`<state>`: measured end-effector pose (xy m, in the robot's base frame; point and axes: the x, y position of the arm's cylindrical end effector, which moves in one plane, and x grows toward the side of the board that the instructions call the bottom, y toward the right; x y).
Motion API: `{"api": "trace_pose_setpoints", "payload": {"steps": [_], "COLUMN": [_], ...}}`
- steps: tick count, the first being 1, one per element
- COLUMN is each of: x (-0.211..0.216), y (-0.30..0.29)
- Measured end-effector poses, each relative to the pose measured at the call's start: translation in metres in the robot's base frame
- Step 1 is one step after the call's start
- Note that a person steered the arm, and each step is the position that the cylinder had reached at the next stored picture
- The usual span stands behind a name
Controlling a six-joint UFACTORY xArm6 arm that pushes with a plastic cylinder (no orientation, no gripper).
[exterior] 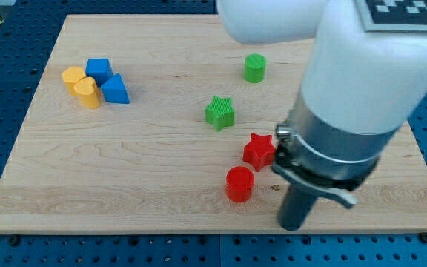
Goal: Move the red star towards the center right
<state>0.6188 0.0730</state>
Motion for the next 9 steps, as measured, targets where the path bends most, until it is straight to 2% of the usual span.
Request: {"api": "trace_pose_setpoints", "payload": {"steps": [1,2,4,6,9], "x": [0.0,0.0,-0.086,-0.085,-0.087], "y": [-0.097,-0.127,-0.133,-0.117,-0.036]}}
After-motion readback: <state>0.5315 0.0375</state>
